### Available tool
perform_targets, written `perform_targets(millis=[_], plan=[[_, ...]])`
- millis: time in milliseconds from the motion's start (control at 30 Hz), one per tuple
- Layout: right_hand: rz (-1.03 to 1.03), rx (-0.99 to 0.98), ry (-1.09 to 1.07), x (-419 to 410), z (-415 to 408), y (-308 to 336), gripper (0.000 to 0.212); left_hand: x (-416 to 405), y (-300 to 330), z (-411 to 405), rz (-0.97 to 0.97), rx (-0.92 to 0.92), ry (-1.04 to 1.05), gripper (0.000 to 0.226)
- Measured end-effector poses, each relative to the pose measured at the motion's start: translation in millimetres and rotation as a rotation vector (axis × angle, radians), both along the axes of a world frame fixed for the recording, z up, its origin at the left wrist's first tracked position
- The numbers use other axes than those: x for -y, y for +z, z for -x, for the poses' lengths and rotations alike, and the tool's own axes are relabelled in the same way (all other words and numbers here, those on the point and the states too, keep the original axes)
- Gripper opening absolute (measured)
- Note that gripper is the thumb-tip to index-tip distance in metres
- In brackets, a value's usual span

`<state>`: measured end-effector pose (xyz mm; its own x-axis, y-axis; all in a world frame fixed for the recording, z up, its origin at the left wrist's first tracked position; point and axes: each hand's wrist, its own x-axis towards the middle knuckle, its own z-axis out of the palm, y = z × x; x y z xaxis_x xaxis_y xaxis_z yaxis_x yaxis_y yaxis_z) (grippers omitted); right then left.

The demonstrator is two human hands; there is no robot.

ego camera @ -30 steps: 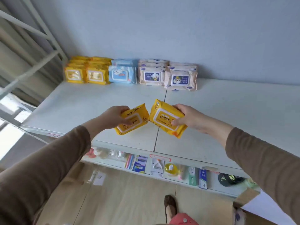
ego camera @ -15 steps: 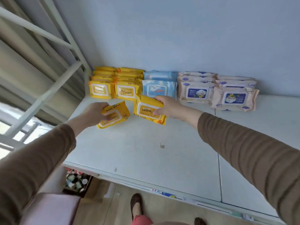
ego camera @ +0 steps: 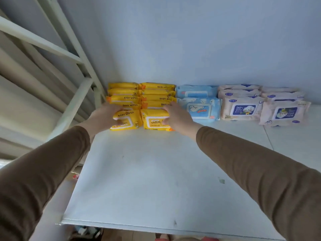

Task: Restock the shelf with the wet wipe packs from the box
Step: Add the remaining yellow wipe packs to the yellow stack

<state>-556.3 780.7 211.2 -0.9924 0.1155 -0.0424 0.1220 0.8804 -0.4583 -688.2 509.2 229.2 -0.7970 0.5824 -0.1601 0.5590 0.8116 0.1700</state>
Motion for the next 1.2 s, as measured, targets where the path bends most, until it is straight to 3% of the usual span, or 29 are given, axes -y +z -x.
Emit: perform_targets(millis=[133,300,600,700,900,1200], plan=[[-0.398,-0.246,-0.108,12,-5,-14,0.051,-3,-5,4,0.024,-0.218,-0.061,0.055],[-0.402,-0.274,-0.093,18,3,-21,0.056,-6,-5,7,0.074,-0.269,-0.166,0.059],[-0.433,-0.194,-0.155,29,7,-13,0.064,-16,-2,-5,0.081,-0.31,-0.091,0.063],[-0.454,-0.243,-0.165,30,-10,-8,0.056,-19,-4,-22,0.088,-0.393,-0.076,0.071],[-0.315,-0.264,-0.205,-6,-98,-4,0.042,-67,-9,-73,-0.109,-0.372,-0.16,0.066],[-0.122,-0.159,-0.538,-116,-318,-10,0.03,-227,-6,-223,-0.305,-0.192,-0.455,0.049]])
